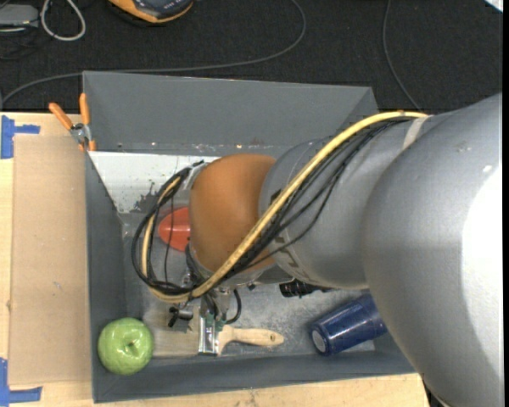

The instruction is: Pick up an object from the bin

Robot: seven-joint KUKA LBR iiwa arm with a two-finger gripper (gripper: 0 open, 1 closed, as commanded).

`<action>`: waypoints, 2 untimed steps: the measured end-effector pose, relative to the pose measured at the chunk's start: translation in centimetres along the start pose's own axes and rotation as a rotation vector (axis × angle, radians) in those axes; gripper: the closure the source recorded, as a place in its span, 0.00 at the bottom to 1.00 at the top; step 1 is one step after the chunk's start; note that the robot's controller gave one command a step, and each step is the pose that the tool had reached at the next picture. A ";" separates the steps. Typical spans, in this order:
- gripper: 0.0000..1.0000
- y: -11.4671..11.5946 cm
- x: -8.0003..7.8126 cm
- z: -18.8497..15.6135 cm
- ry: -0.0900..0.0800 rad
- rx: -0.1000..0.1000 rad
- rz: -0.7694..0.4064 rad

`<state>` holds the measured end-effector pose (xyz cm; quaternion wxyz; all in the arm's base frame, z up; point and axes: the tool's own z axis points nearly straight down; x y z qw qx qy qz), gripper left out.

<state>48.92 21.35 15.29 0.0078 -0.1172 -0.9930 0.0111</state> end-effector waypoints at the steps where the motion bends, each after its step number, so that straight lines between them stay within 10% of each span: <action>1: 1.00 0.1 0.8 6.6 -0.002 -0.002 -0.340; 2: 1.00 -1.4 -0.3 -16.5 -0.014 -0.010 -0.025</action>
Offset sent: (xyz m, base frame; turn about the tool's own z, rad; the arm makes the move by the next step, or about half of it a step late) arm 0.0013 -0.0105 0.1620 -0.0251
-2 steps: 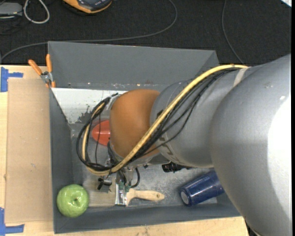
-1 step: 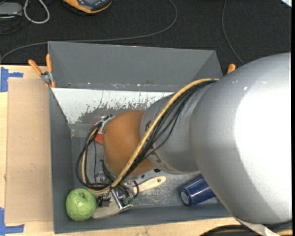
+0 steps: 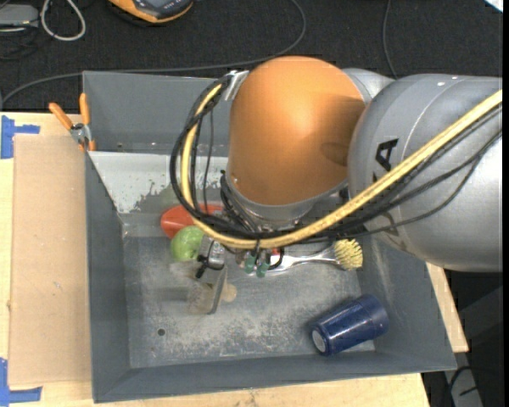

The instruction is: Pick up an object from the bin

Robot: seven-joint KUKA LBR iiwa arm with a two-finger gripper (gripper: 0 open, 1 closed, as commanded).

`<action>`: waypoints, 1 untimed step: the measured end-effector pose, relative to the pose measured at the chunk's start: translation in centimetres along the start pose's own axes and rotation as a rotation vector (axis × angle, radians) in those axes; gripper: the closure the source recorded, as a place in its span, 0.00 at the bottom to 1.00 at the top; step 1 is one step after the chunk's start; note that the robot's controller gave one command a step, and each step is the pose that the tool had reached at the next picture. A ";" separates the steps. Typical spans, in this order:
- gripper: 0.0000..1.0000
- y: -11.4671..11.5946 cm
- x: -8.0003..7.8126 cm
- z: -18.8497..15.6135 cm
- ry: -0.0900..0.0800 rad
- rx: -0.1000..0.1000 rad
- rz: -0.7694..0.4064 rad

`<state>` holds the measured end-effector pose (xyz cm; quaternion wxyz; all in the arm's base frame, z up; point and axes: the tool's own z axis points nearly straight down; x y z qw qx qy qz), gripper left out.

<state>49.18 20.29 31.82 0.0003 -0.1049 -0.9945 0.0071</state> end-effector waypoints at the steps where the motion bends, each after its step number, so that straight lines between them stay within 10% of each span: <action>1: 1.00 0.0 0.1 0.4 0.006 0.005 -0.003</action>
Offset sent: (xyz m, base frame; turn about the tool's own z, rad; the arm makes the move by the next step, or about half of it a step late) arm -0.0103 -0.0294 -0.0406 -0.0389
